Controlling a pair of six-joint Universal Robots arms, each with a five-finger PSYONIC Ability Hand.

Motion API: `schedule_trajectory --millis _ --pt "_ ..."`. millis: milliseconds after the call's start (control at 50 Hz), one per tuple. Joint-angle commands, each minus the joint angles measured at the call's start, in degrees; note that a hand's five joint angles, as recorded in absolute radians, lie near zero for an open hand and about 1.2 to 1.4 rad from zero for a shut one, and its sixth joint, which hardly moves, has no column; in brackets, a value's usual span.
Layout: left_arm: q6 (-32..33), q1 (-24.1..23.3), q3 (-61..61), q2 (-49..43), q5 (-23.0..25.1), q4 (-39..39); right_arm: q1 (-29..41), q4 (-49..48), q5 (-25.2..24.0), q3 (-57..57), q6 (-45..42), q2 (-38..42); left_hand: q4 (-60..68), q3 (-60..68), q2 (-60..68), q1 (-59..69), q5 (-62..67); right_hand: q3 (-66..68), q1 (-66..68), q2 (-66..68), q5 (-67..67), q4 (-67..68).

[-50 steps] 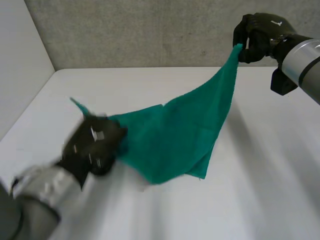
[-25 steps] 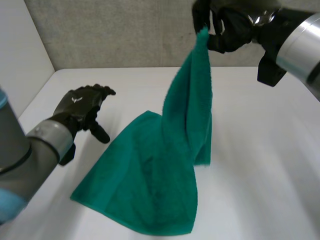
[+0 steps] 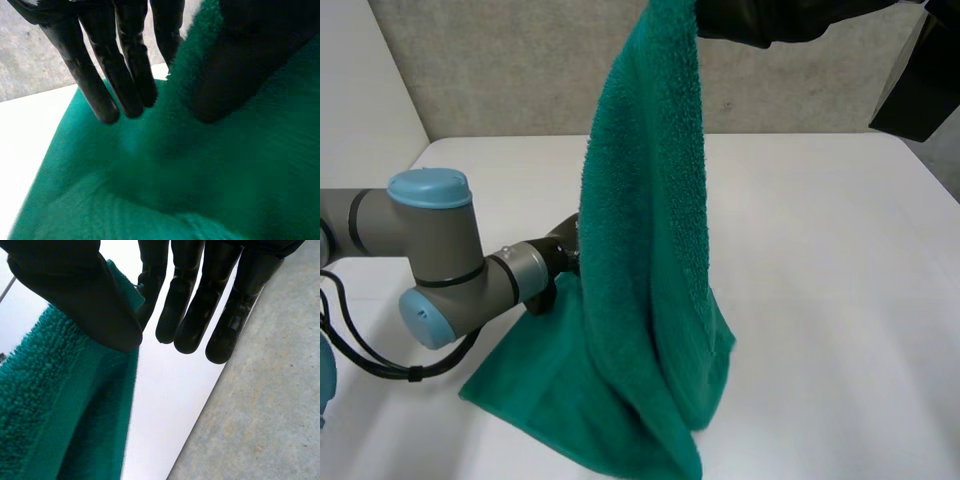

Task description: Fold the towel.

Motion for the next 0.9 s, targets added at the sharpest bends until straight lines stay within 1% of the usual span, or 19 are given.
schedule_trajectory --millis 20,40,60,120,180,260,280,360,400,420,460,520,620,680,700,720,740,860,900 --pt "0.4 1.6 1.7 2.3 -12.9 0.1 -5.2 -0.8 0.7 2.5 1.3 3.7 17.2 17.6 17.3 14.0 17.9 12.3 23.9 12.7 13.5 11.6" --pt "0.3 2.5 1.4 4.4 -15.7 0.1 -6.2 -0.7 0.7 2.7 1.3 4.9 17.2 17.6 17.3 14.0 17.9 12.3 23.9 12.7 13.5 11.6" --pt "0.3 2.5 1.4 4.4 -15.7 0.1 -7.8 -0.8 0.7 2.8 1.3 7.2 17.2 17.6 17.3 14.0 17.9 12.3 23.9 12.7 13.5 11.6" --pt "-0.3 4.8 -0.1 9.6 -19.0 2.0 -9.4 -0.5 1.6 2.1 1.0 11.3 17.2 17.6 17.3 14.0 17.9 12.3 23.9 12.7 13.5 11.6" --pt "-0.3 5.2 -2.1 12.8 -19.5 4.9 -9.7 -0.4 3.7 0.9 0.3 14.4 17.2 17.6 17.3 14.0 17.9 12.3 23.9 12.7 13.5 11.6" --pt "-0.3 5.1 -5.6 18.4 -19.9 13.7 -9.4 2.1 10.4 -4.9 -3.0 21.6 17.2 17.6 17.3 14.0 17.9 12.3 23.9 12.7 13.5 11.6" --pt "-0.2 5.0 -6.1 20.3 -20.0 17.2 -9.3 2.9 11.2 -6.2 -4.0 23.0 17.2 17.6 17.3 14.0 17.9 12.3 23.9 12.7 13.5 11.6" --pt "-0.2 5.4 -4.8 22.5 -21.4 22.1 -7.7 6.4 15.2 -13.6 -11.2 29.3 17.2 17.6 17.3 14.0 17.9 12.3 23.9 12.7 13.5 11.6" --pt "-0.1 5.3 -2.8 22.6 -23.4 22.6 -6.8 7.2 17.7 -17.1 -13.8 31.4 17.2 17.6 17.3 14.0 17.9 12.3 23.9 12.7 13.5 11.6" --pt "0.0 5.2 -1.7 22.7 -24.6 22.7 -6.1 7.5 20.8 -20.6 -15.2 33.1 17.2 17.6 17.3 14.0 17.9 12.3 23.9 12.7 13.5 11.6" --pt "-0.2 4.8 1.5 22.9 -27.8 22.8 -5.6 7.6 23.9 -23.9 -16.1 34.1 17.2 17.6 17.3 14.0 17.9 12.3 23.9 12.7 13.5 11.6" --pt "-0.1 3.5 3.5 23.8 -30.4 23.1 -5.1 6.7 27.2 -29.0 -16.3 35.2 17.2 17.6 17.3 14.0 17.9 12.3 23.9 12.7 13.5 11.6" --pt "-0.1 2.3 2.1 26.7 -31.2 23.3 -4.7 3.6 26.0 -31.5 -16.3 35.2 17.2 17.6 17.3 14.0 17.9 12.3 23.9 12.7 13.5 11.6" --pt "-0.1 2.3 -1.1 27.7 -31.6 23.3 -4.3 0.5 23.5 -30.1 -16.0 35.0 17.2 17.6 17.3 14.0 17.9 12.3 23.9 12.7 13.5 11.6" --pt "-0.1 2.3 -1.2 27.8 -31.6 23.3 -4.3 -1.0 21.7 -28.5 -16.2 34.9 17.2 17.6 17.3 14.0 17.9 12.3 23.9 12.7 13.5 11.6" --pt "0.0 1.7 -3.7 28.1 -31.9 23.0 -4.3 -1.0 21.6 -28.4 -16.2 34.9 17.2 17.6 17.3 14.0 17.9 12.3 23.9 12.7 13.5 11.6" --pt "0.1 1.3 -7.9 28.2 -32.2 22.5 -4.4 -2.6 19.0 -24.2 -16.5 34.4 17.2 17.6 17.3 14.0 17.9 12.3 23.9 12.7 13.5 11.6" --pt "0.4 0.1 -20.7 28.6 -32.0 20.9 -5.2 -3.1 15.1 -16.3 -18.4 34.3 17.2 17.6 17.3 14.0 17.9 12.3 23.9 12.7 13.5 11.6" --pt "0.5 0.1 -26.0 28.7 -32.0 20.7 -5.2 -2.3 12.9 -9.8 -22.9 34.3 17.2 17.6 17.3 14.0 17.9 12.3 23.9 12.7 13.5 11.6"
